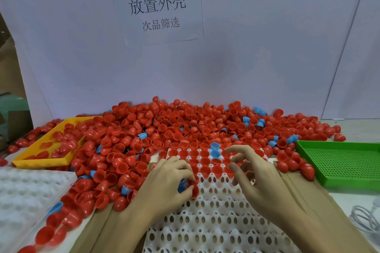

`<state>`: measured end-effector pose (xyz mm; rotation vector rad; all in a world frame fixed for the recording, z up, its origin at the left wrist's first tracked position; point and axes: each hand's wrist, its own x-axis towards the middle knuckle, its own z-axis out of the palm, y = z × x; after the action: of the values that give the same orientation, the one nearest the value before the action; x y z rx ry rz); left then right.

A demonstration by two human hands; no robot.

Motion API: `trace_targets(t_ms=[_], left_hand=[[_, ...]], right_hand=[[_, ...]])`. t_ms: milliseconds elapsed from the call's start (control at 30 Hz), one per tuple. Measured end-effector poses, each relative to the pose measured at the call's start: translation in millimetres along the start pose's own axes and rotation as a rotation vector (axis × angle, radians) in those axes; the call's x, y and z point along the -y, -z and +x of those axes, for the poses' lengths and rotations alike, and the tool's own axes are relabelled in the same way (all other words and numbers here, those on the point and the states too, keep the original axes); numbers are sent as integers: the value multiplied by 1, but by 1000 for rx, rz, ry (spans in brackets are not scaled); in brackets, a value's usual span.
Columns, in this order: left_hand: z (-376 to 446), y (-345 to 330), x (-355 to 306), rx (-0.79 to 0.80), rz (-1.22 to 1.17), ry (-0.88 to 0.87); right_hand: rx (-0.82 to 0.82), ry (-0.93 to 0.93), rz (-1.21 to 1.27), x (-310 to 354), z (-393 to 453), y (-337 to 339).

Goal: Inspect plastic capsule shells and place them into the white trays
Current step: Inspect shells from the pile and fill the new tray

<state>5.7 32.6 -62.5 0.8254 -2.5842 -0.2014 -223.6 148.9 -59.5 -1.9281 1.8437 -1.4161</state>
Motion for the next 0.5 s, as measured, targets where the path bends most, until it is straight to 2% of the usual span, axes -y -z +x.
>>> trace_targets(t_ms=[500], left_hand=[[0,-6,6,-11,-67,-8]], right_hand=[[20,-13,-8,1,0,1]])
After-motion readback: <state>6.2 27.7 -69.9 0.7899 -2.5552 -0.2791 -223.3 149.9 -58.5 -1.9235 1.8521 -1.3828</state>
